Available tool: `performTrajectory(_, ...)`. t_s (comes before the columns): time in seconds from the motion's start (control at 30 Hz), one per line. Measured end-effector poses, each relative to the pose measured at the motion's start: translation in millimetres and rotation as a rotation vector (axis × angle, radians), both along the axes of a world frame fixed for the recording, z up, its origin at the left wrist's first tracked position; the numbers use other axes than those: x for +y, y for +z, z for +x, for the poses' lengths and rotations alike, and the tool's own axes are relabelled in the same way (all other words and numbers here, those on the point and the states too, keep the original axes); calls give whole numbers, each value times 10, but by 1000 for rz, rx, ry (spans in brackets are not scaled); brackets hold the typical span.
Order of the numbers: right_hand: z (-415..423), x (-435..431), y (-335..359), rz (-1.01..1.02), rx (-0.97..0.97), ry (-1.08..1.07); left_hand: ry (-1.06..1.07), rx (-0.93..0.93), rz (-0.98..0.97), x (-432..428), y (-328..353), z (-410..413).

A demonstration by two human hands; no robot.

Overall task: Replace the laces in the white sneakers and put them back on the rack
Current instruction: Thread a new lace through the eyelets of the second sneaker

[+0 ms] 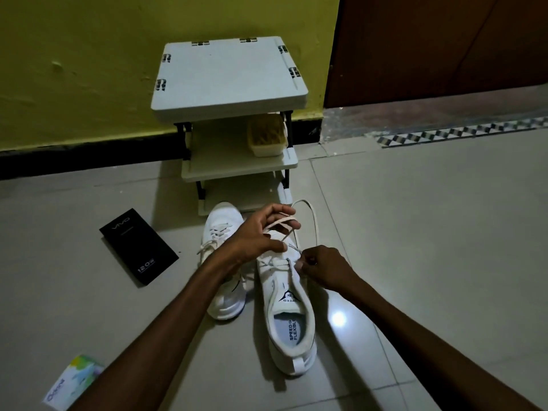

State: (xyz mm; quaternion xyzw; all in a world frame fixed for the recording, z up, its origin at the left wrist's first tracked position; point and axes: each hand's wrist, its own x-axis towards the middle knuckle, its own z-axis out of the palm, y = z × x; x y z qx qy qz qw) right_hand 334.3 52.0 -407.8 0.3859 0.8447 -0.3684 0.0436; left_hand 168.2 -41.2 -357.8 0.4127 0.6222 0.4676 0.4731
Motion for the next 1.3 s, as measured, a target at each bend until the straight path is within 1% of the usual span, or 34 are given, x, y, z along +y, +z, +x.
performTrajectory(0.07, 20, 11, -35, -62, 56, -28, -69, 108, -40, -2, -157, 2)
performTrajectory(0.17, 25, -6, -64, -102, 87, -51, -170, 396, -137, -15, -385, 0)
performTrajectory(0.23, 23, -16, -51, -141, 81, -74, -183, 463, -176, -15, -471, -8)
performTrajectory(0.27, 20, -27, -7, -178, 92, -107, -189, 475, -187, -6, -498, -9)
performTrajectory(0.33, 22, -23, 207, -283, 176, -220, -211, 511, -203, 27, -549, -4)
performTrajectory(0.4, -3, 11, 556, -396, 326, -320, -219, 530, -195, 41, -611, 5)
performTrajectory(0.47, -37, 69, 969, -535, 502, -376, -209, 536, -181, 49, -659, 5)
performTrajectory(0.53, -43, 113, 1357, -653, 678, -378, -195, 530, -184, 54, -682, 2)
performTrajectory(0.6, -47, 109, 1639, -708, 788, -345, -179, 487, -199, 55, -706, -8)
performTrajectory(0.67, -53, 70, 1767, -799, 847, -320, -178, 445, -180, 50, -767, -26)
performTrajectory(0.7, -59, 52, 1786, -879, 874, -324, -181, 441, -155, 44, -803, -32)
performTrajectory(0.77, -65, 23, 1820, -1048, 930, -348, -185, 486, -131, 33, -861, -38)
performTrajectory(0.83, -61, 29, 1878, -1171, 997, -367, -174, 525, -145, 39, -891, -29)
performTrajectory(0.87, -58, 42, 1909, -1196, 1022, -365, -173, 541, -148, 49, -899, -25)
performTrajectory(1.0, -54, 53, 2012, -1194, 1045, -360, -178, 556, -161, 67, -959, -42)
performTrajectory(1.07, -52, 51, 2084, -1218, 1065, -347, -189, 603, -156, 66, -927, -35)
performTrajectory(1.17, -61, 40, 2216, -1254, 1110, -276, -226, 694, -117, 85, -828, -1)
performTrajectory(1.3, -99, -15, 2300, -1205, 1101, -193, -237, 732, -89, 82, -786, 24)
